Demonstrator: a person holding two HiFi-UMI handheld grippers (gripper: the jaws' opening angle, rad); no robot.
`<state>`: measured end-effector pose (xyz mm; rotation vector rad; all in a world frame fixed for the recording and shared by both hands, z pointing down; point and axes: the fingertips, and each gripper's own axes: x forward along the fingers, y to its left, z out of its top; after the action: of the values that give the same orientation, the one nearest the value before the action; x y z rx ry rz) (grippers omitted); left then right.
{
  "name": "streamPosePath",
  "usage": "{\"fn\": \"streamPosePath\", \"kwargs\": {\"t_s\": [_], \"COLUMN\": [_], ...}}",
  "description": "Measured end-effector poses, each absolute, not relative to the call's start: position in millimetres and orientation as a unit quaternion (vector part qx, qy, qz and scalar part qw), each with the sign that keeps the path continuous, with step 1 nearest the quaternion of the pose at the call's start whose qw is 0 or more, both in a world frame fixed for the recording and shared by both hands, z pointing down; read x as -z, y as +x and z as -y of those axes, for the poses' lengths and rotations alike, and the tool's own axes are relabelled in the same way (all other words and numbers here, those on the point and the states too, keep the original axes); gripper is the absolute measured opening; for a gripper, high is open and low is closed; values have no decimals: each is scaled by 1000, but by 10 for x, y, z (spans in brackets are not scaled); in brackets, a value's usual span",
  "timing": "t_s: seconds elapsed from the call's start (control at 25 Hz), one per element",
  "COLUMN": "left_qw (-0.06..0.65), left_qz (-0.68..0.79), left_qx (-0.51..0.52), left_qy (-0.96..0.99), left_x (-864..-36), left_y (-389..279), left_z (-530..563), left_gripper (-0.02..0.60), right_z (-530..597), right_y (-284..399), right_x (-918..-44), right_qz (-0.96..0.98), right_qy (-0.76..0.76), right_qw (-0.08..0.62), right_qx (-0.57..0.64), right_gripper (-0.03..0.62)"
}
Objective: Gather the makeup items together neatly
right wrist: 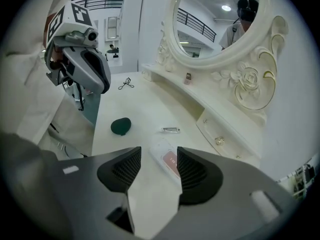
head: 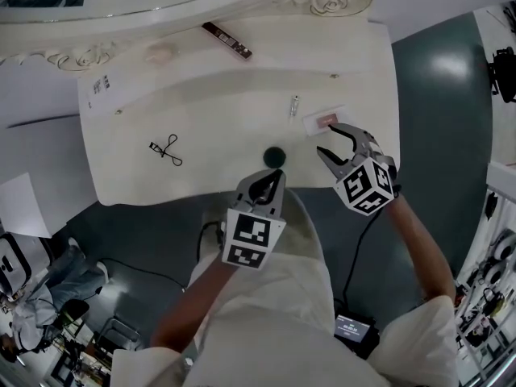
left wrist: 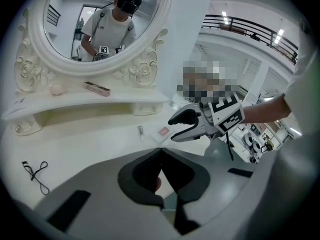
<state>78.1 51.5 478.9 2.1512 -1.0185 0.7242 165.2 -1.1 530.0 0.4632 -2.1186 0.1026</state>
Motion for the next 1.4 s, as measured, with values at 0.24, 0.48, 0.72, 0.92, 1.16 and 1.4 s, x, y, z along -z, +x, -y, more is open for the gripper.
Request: {"fn": "streamPosePath", "kwargs": {"t_s": [0.24, 0.48, 0.72, 0.92, 1.16, 1.4], "left_qw": [324, 329, 333, 337, 344, 346], "left_qz": [390, 391, 397, 401, 409, 411], "left_qx": [-275, -277, -276, -277, -281, -281], "left_qy": [817, 814, 809, 805, 797, 795], "left_x": [-4789, -4830, -4843, -4872, -4953, -4983], "left_y": [820, 804, 770, 720, 663, 661], "left_z": [-460, -449, -407, -376, -382, -369], "left_gripper": [9, 9, 9, 9, 9, 9], "right_z": [100, 128, 154, 196, 249, 292], "right_y": [1719, 1735, 1733, 1744, 1785, 1795], "right_x": [-5399, -5509, -5594, -5686, -5792, -5836], "right_qz": [859, 854, 852, 847, 838, 831], "right_qy": [147, 89, 52, 23, -7, -28], "right_qw": [490, 513, 521, 529, 545, 553], "right_qx": [-20, 8, 25, 32, 35, 44], "right_gripper": [215, 225, 225, 225, 225, 224]}}
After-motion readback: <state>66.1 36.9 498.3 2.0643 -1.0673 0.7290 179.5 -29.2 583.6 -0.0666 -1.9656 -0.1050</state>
